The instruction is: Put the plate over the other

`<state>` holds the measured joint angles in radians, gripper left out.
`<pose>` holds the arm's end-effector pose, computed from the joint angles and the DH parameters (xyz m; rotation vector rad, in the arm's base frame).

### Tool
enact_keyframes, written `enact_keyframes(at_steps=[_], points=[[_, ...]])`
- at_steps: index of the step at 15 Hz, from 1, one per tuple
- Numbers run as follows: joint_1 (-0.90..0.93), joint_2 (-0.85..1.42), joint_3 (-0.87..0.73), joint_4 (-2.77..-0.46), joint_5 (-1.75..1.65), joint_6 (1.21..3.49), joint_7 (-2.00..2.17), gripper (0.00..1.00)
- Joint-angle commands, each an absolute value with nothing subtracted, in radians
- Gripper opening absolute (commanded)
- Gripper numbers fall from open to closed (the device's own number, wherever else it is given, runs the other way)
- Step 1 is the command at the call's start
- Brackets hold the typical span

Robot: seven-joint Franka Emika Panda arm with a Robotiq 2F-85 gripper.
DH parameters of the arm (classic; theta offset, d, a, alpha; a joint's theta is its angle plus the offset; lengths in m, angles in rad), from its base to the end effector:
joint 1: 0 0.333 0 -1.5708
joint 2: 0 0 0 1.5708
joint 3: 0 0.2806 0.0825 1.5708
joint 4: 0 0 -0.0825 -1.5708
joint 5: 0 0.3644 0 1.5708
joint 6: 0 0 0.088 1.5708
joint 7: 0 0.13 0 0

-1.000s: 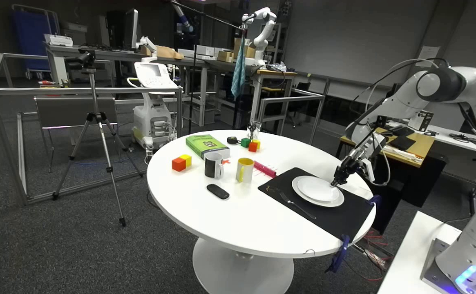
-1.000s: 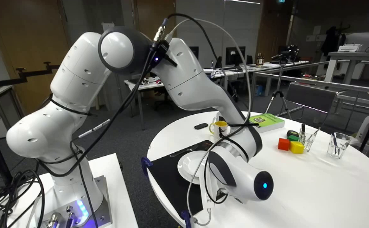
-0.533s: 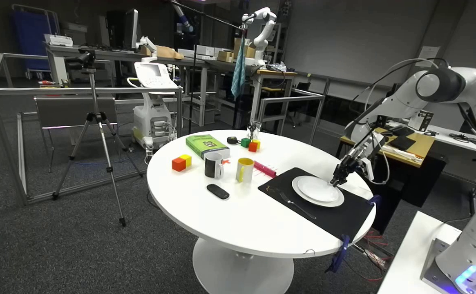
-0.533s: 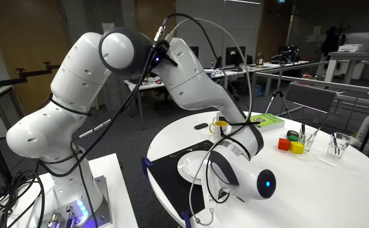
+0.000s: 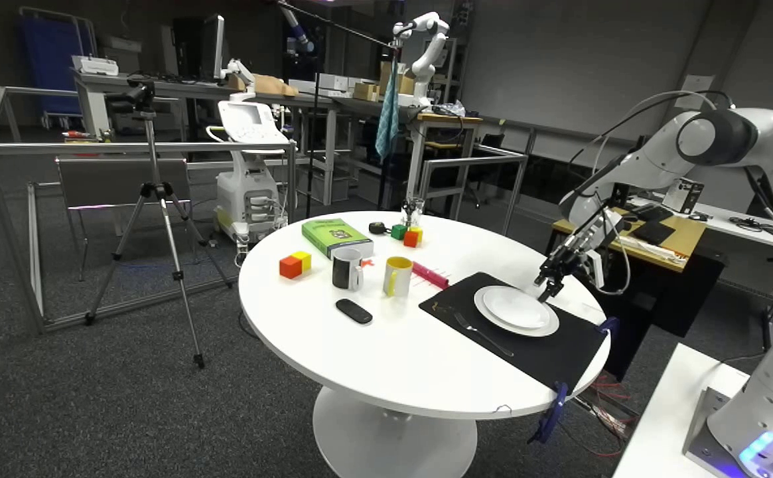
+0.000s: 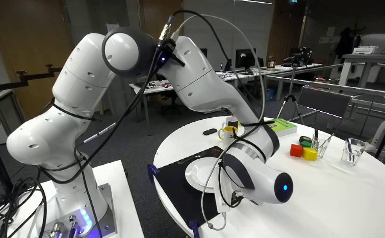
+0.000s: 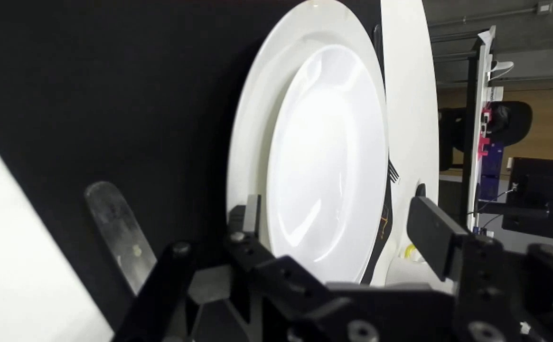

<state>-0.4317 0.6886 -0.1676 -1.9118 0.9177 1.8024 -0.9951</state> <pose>0.4599 -0.2195 0.0910 -2.1825 0.2210 0.0375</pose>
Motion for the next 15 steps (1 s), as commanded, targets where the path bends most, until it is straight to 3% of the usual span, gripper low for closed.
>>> enact_keyframes(at_steps=[1, 15], points=[[-0.432, 0.618, -0.177, -1.929, 0.881, 1.756, -0.992, 1.0], [-0.389, 0.247, -0.208, -2.098, 0.81, 1.735, -1.122, 1.0]])
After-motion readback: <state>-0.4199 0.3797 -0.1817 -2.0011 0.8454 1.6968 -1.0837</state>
